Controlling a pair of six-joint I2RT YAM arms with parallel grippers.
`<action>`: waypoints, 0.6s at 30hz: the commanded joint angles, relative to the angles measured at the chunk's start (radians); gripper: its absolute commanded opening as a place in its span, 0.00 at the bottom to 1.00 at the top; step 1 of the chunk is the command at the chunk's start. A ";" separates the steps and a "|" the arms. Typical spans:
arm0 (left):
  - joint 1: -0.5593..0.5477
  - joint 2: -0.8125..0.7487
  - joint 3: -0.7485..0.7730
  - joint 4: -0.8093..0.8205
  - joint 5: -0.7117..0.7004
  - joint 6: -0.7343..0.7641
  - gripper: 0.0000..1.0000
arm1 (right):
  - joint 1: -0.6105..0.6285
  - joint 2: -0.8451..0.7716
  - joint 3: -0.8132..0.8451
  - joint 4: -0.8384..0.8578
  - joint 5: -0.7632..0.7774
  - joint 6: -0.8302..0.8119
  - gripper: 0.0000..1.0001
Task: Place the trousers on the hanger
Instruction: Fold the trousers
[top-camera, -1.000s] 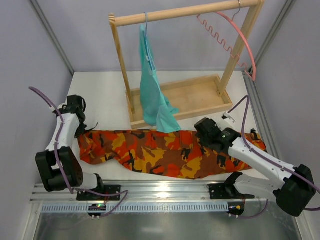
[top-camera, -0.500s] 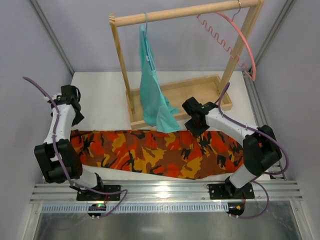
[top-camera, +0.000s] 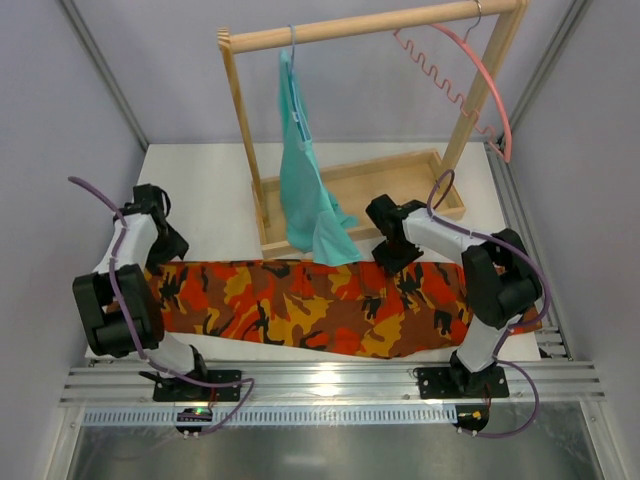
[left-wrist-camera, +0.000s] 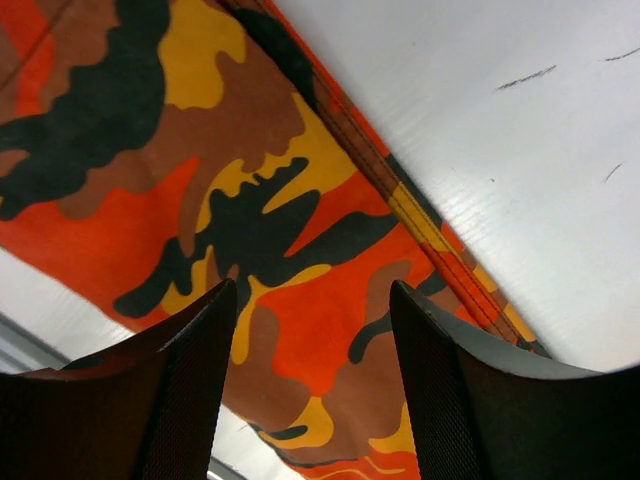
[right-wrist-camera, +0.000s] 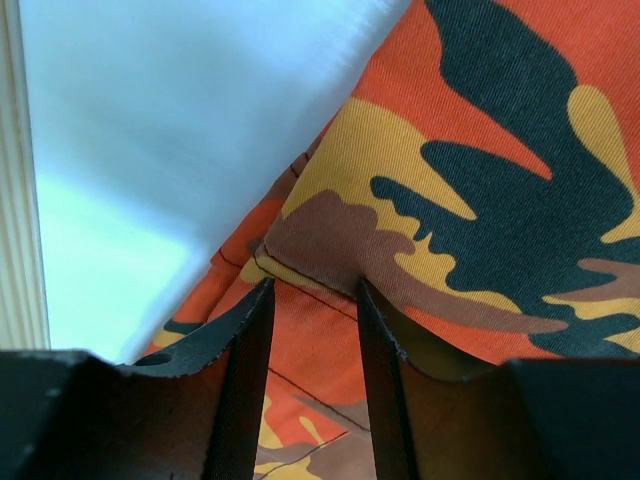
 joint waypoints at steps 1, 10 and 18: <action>0.007 0.071 0.013 0.066 0.064 -0.019 0.63 | -0.009 0.011 0.020 0.006 -0.006 -0.002 0.41; 0.009 0.155 0.014 0.077 0.026 -0.045 0.61 | -0.044 0.009 0.006 0.038 0.017 -0.063 0.10; 0.009 0.186 0.013 0.071 0.016 -0.052 0.52 | -0.044 -0.044 0.049 0.061 0.038 -0.145 0.04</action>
